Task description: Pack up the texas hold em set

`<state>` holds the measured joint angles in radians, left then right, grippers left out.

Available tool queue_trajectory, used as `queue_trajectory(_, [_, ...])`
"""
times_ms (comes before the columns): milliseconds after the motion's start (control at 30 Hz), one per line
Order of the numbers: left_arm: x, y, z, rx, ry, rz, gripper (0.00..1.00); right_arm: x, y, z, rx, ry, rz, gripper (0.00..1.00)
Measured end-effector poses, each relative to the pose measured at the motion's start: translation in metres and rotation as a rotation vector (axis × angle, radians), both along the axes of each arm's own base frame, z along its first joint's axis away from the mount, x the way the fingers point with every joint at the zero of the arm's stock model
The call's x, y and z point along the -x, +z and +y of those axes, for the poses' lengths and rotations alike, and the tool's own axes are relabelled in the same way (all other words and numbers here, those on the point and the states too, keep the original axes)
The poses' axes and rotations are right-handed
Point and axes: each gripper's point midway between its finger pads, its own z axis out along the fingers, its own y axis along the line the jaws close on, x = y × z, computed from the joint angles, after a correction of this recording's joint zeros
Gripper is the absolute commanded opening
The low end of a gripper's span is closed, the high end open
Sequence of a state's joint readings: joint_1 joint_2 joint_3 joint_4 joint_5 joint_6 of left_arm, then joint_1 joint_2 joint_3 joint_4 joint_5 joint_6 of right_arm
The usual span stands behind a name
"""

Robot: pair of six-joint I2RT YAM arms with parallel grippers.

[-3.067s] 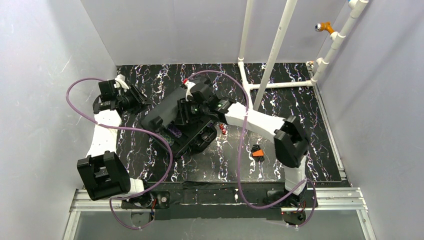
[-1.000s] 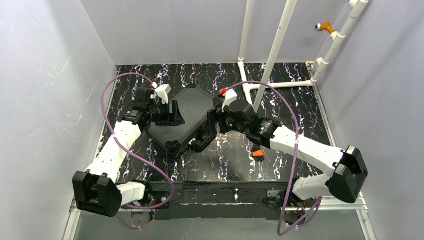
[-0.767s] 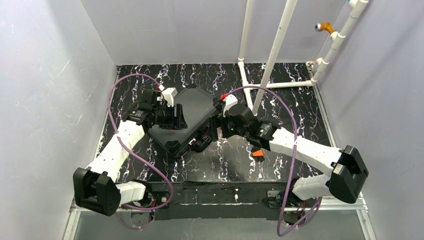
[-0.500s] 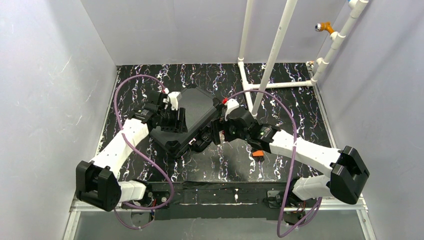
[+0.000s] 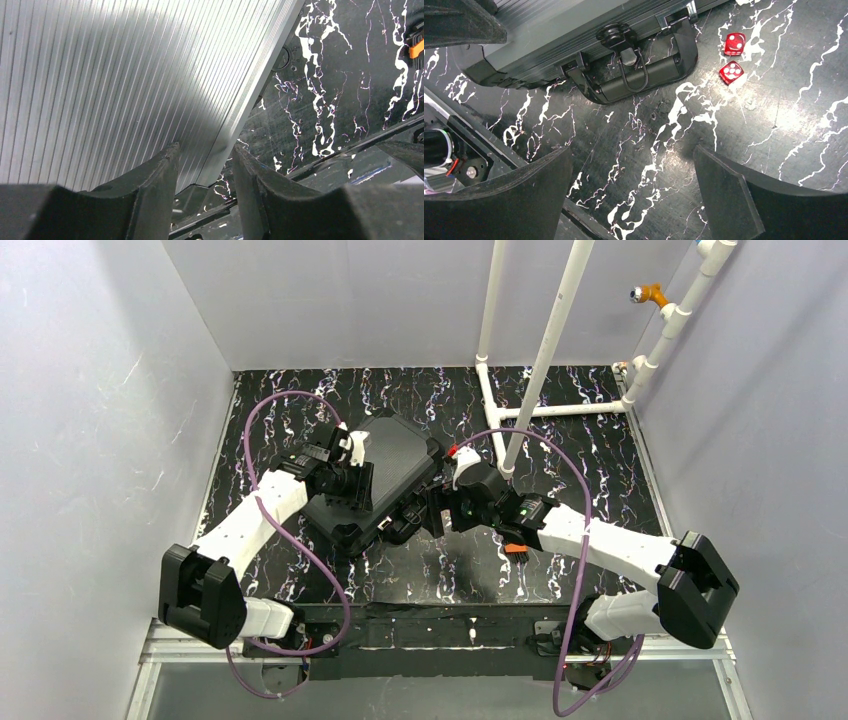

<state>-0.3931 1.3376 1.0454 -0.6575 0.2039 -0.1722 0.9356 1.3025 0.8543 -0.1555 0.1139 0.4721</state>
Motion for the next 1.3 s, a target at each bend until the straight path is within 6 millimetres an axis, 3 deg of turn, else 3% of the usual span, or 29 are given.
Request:
queue_trajectory(267, [0.0, -0.001, 0.002, -0.01, 0.002, -0.003, 0.36, 0.003, -0.001, 0.001, -0.01, 0.0, 0.019, 0.98])
queue_trajectory(467, [-0.001, -0.003, 0.005, -0.03, 0.008, -0.009, 0.23, 0.008, -0.013, 0.0, -0.011, -0.014, 0.061, 0.98])
queue_trajectory(800, [0.005, -0.004, -0.002, -0.008, -0.004, 0.013, 0.18, 0.013, -0.026, 0.001, -0.036, -0.058, 0.128, 0.97])
queue_trajectory(1033, [0.016, -0.005, -0.004, 0.028, -0.003, 0.0, 0.15, 0.021, -0.046, -0.007, -0.031, -0.099, 0.184, 0.87])
queue_trajectory(1300, [0.015, -0.006, -0.003, 0.022, 0.011, 0.002, 0.15, 0.016, -0.067, -0.007, -0.005, -0.157, 0.223, 0.64])
